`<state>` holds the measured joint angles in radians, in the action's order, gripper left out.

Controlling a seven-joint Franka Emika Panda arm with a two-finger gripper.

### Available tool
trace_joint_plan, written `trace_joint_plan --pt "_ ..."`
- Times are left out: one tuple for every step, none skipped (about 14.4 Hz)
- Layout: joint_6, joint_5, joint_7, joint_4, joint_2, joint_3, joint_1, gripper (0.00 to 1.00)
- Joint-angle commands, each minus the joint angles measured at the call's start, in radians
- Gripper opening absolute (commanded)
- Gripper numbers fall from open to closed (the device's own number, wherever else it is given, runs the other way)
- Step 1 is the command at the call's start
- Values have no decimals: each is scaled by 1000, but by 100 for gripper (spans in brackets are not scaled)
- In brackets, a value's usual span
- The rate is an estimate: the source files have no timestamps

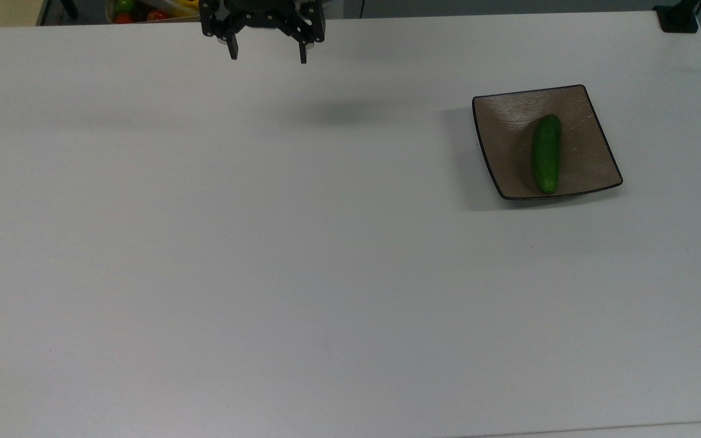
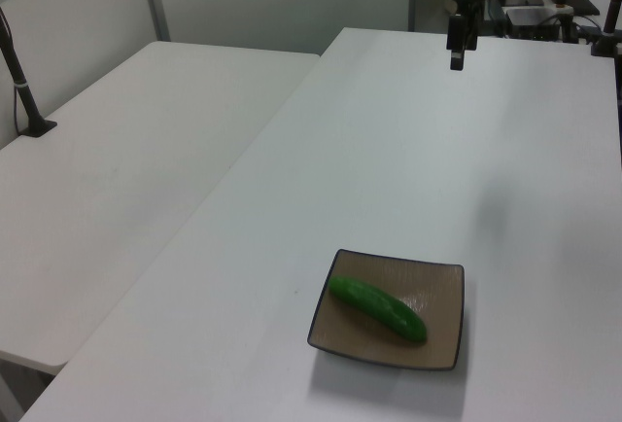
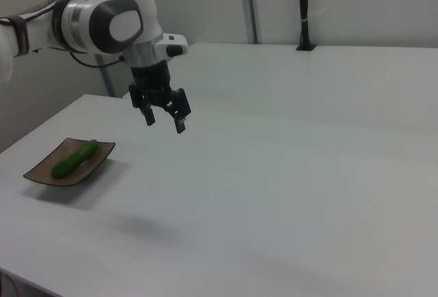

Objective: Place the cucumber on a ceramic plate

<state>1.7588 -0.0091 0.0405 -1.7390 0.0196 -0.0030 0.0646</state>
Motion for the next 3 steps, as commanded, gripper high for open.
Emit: trace_joint_plan --pt "37 20 -8 -37 -21 12 -15 100" --pt "34 20 -8 -39 -21 12 -12 100" --pt "34 20 -8 -39 -23 12 -12 100"
